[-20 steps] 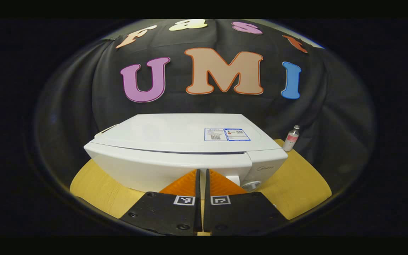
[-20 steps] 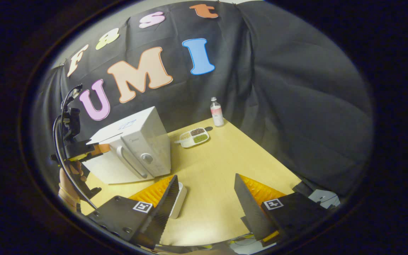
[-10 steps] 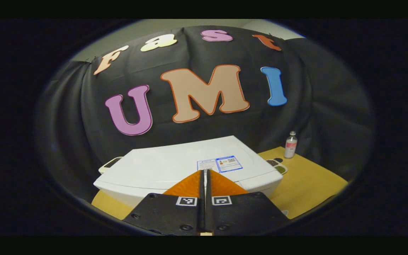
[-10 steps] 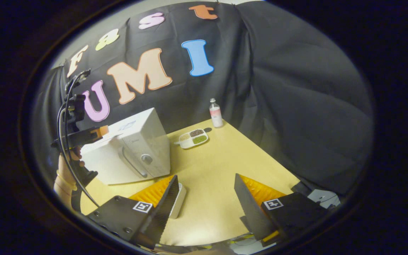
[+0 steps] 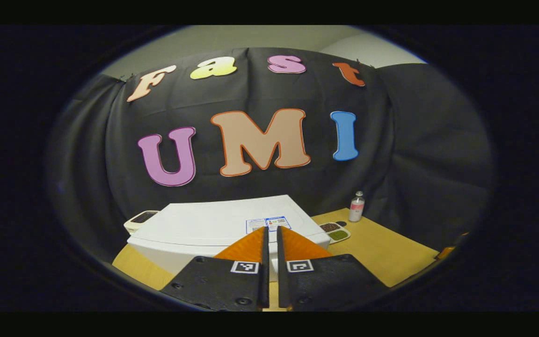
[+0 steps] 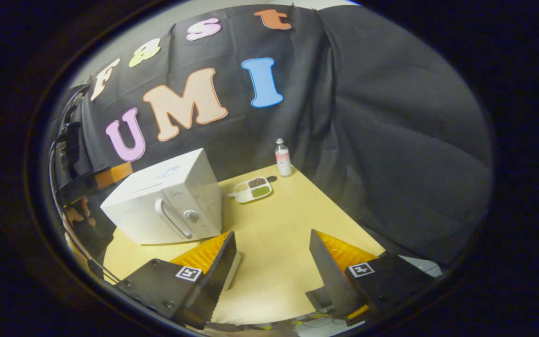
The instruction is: Open the microwave oven with the left hand, put the food in, and close the microwave oven.
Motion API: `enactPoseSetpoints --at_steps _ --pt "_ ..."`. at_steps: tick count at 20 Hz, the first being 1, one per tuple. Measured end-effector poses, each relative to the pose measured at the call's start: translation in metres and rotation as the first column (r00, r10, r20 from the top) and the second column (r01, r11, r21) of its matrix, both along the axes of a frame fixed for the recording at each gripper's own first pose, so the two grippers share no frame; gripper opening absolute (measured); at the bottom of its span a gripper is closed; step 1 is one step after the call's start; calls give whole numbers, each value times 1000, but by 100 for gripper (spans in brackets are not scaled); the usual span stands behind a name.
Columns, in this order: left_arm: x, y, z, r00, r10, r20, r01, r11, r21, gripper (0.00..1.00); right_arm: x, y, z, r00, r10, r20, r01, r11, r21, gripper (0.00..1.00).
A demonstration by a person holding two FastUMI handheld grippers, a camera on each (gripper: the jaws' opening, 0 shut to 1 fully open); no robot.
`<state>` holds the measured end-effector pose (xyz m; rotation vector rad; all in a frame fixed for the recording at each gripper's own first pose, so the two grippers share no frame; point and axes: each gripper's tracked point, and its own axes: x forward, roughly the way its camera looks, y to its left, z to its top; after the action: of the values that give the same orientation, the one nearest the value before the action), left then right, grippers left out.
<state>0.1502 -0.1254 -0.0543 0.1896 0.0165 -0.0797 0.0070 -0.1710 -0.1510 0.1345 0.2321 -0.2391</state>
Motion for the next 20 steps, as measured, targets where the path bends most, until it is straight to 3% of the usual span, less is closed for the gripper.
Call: enactPoseSetpoints --at_steps 2,4,7,8,9,10,11,12,14,17,18,19,20 --pt "-18 9 -2 1000 16 -18 -16 1000 -17 7 4 6 9 1000 26 10 -26 1000 1 97" --pt "-35 27 -7 996 73 -49 -74 997 -17 16 7 14 21 998 57 20 -58 998 4 97" --pt "-59 49 -4 987 151 -58 -153 988 -30 19 11 29 47 993 101 64 -101 995 -8 97" --pt "-65 51 -3 986 151 -65 -154 987 -51 22 13 34 56 990 116 78 -115 993 -14 89" --pt "-73 53 -5 986 155 -69 -159 985 -69 27 14 39 65 987 134 91 -132 991 -21 89" --pt "-82 57 -4 984 166 -72 -171 982 -81 51 16 43 73 983 151 106 -148 988 -33 89" --pt "-88 63 -1 981 180 -70 -186 979 -87 66 19 47 81 978 171 119 -166 985 -51 89" --pt "-93 68 4 977 201 -64 -207 974 -92 94 22 48 88 975 185 126 -177 981 -74 89" --pt "-109 81 12 966 252 -58 -257 959 -116 98 25 54 99 968 212 135 -198 974 -109 89" --pt "-117 87 9 958 270 -99 -283 947 -155 97 28 60 119 957 238 165 -217 967 -135 89" --pt "-120 91 8 953 283 -106 -297 942 -155 96 29 63 124 954 246 171 -225 965 -136 97" --pt "-125 98 14 948 301 -101 -314 937 -153 96 30 64 127 952 252 175 -231 964 -133 88" --pt "-126 103 16 943 317 -99 -329 933 -146 96 30 65 131 949 258 181 -237 963 -129 89"
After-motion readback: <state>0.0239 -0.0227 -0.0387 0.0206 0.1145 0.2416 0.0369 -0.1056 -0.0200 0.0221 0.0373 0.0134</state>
